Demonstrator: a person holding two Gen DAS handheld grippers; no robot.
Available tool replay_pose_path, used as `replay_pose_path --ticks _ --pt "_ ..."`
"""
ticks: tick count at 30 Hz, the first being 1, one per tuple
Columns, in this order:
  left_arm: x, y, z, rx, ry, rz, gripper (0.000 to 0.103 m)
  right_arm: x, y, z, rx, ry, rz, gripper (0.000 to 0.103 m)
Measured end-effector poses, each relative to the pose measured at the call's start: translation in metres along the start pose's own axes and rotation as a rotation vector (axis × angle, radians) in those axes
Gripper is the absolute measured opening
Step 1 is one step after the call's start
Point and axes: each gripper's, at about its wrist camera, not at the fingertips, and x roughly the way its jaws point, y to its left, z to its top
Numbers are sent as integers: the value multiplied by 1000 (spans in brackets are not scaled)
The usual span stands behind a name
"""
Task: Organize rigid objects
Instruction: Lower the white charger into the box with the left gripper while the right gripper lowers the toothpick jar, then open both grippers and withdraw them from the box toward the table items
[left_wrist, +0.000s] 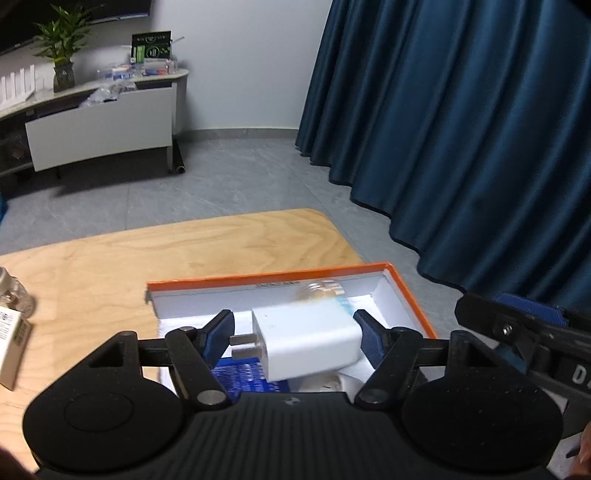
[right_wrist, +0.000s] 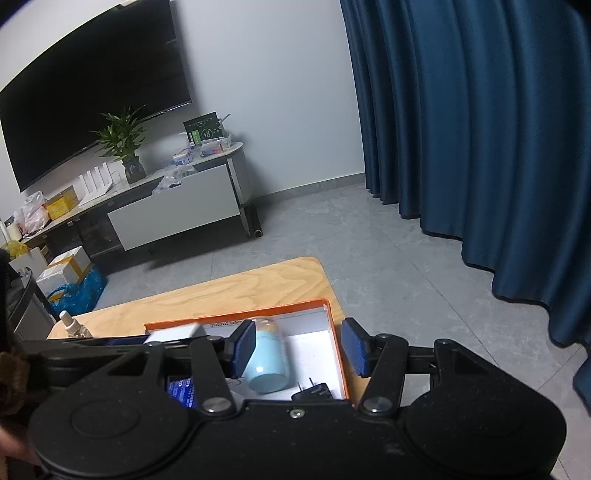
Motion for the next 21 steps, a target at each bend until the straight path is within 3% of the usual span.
replay_pose_path --ticks 2,4,8,21 --pt "-1 -1 0 7 -2 -27 73 -5 0 0 -7 -8 -3 63" --pt "-6 -3 0 8 -17 -46 82 -9 0 -1 -8 -19 -5 63" --pt "-16 -10 2 37 -36 -39 83 -17 4 -2 -8 -40 -11 63" --pt "-48 -2 -4 22 -38 111 100 -35 28 -6 -38 -36 30 79"
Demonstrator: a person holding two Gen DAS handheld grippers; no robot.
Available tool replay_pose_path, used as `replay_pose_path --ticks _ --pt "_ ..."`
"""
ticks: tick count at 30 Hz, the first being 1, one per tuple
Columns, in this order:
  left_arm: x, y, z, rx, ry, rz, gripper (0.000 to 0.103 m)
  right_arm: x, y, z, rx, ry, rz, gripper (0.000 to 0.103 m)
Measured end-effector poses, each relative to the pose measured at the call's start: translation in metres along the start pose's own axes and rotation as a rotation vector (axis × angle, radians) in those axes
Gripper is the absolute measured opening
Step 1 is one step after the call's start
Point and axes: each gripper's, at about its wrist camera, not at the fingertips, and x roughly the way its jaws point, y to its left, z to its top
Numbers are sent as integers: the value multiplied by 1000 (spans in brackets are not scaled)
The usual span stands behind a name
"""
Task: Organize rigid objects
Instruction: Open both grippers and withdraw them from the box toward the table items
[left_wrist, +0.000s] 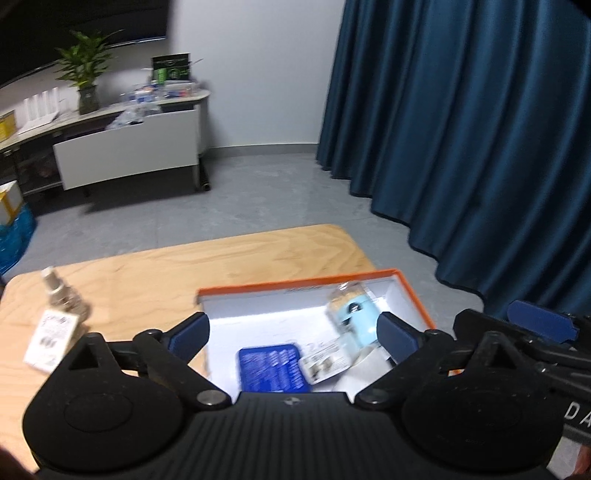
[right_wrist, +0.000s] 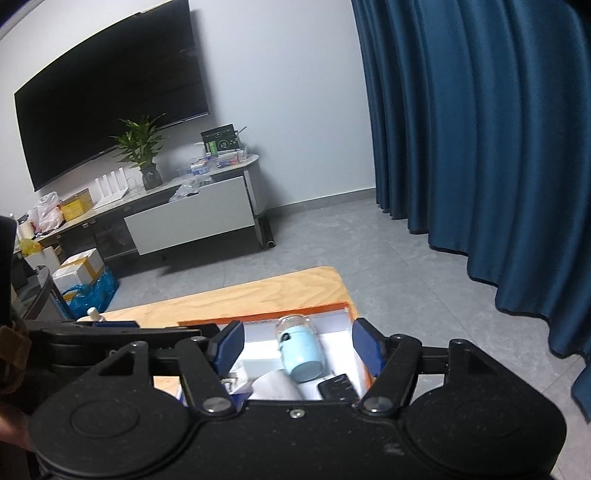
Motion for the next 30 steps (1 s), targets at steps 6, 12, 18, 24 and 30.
replay_pose_path --ticks 6,12,18,24,30 --pt "-14 21 -7 -35 4 62 100 -2 23 -2 -43 21 40 82" --pt "-30 45 -18 -83 1 117 101 3 49 -9 -72 51 90 83" --pt "-40 74 -27 -137 17 162 101 10 78 -18 -115 93 142 83" --pt "-47 96 -32 -160 15 208 101 16 105 -27 -146 118 185 83" --pt "-52 116 -38 -178 15 243 101 22 127 -32 -175 135 216 83"
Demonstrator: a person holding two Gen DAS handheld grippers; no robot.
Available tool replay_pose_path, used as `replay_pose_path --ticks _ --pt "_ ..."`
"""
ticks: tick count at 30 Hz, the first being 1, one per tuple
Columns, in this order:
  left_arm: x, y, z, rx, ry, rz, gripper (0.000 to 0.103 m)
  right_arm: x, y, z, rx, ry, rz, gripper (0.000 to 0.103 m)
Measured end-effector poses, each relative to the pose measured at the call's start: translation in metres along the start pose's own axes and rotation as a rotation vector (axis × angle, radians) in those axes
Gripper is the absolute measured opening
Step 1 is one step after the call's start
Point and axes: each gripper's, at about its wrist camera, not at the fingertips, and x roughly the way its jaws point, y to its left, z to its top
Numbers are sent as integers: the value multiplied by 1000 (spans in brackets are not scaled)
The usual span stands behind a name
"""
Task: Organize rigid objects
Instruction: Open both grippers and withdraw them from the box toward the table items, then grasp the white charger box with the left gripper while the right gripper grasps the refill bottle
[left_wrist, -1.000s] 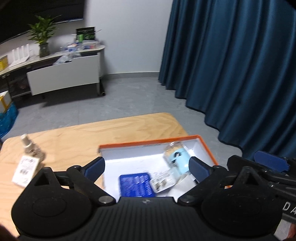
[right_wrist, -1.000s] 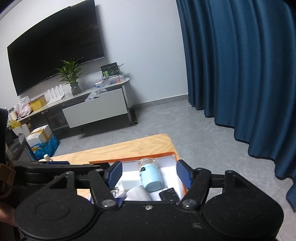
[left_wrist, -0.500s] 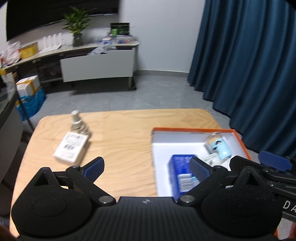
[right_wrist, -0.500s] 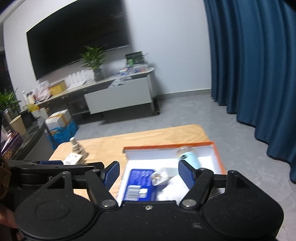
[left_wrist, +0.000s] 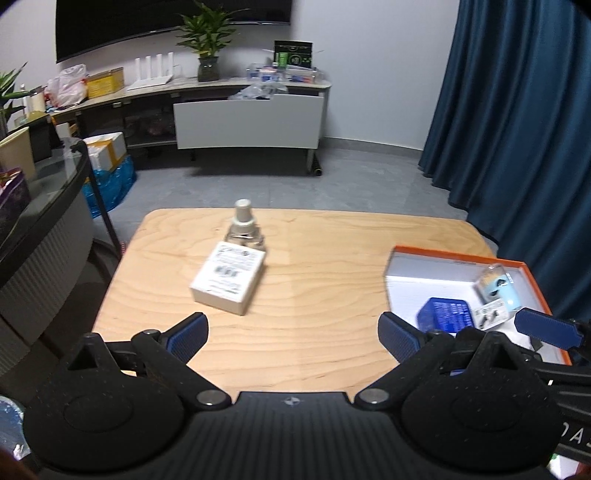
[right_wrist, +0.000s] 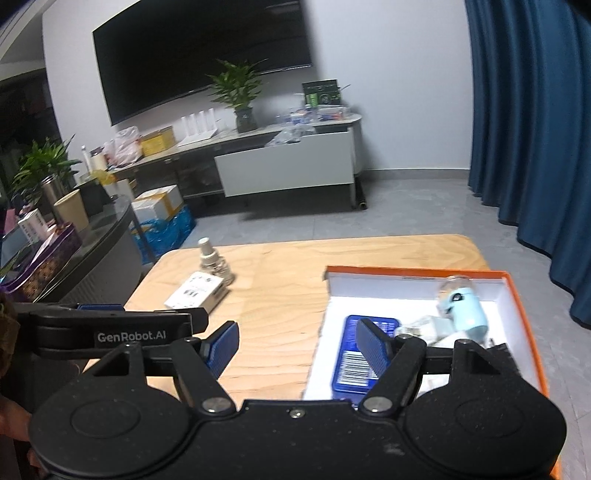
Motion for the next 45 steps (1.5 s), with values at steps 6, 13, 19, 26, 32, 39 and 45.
replay_pose_path --ticks 6,13,19,26,32,39,45 --pt "-1 17 -3 -22 -1 22 101 9 14 1 -15 14 25 83" --pt "3 30 -5 -44 2 31 101 17 25 2 -29 25 36 83" --pt "7 37 -6 -54 7 29 101 22 30 2 -38 35 42 83" --pt "17 42 -8 -58 21 35 101 34 33 1 -45 54 44 83" --pt "25 49 -7 -55 32 40 101 47 37 2 -51 69 44 83" --pt "35 54 -4 -44 40 51 101 61 40 2 -53 83 43 83" --pt "46 56 -1 -30 49 53 101 73 39 3 -47 96 40 83"
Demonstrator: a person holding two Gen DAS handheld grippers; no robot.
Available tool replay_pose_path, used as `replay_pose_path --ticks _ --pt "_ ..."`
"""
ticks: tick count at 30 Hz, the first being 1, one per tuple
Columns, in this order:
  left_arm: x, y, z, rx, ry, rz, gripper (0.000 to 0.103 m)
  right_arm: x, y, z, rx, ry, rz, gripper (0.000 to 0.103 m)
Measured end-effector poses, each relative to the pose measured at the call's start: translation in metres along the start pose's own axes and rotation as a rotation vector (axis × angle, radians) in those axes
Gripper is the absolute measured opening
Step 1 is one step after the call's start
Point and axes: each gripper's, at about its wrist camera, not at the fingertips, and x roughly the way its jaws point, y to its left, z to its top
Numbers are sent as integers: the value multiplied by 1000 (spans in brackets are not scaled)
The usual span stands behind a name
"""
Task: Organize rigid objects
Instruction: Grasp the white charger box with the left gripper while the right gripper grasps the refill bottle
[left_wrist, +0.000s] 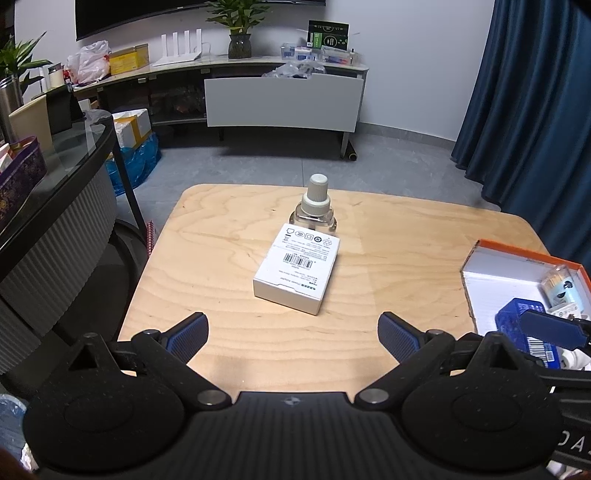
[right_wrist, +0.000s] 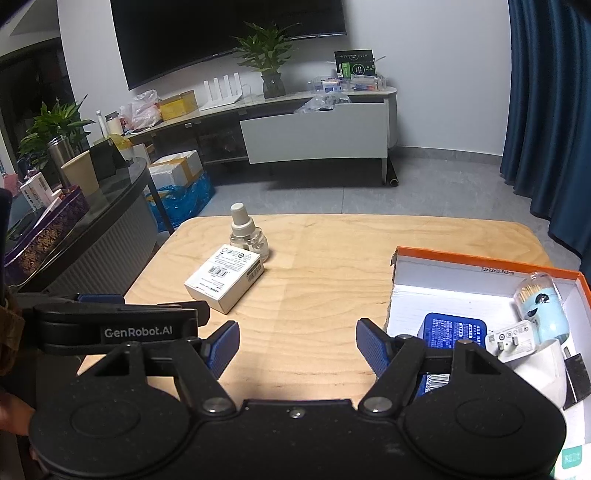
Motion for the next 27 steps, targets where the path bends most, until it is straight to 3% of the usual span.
replay_pose_path --ticks 10,20,24,26,27 --pt "34 5 6 39 16 8 103 9 -15 -2 16 2 -1 83" --pt "74 -4 19 122 -27 3 102 12 -24 2 39 -19 12 83" --pt "87 -3 21 130 -28 -12 79 19 -25 6 44 -16 17 83" --pt "84 0 20 128 -50 -21 60 23 -24 10 38 -18 27 83" --pt "81 2 20 134 -49 -25 60 26 -23 12 35 -23 36 84"
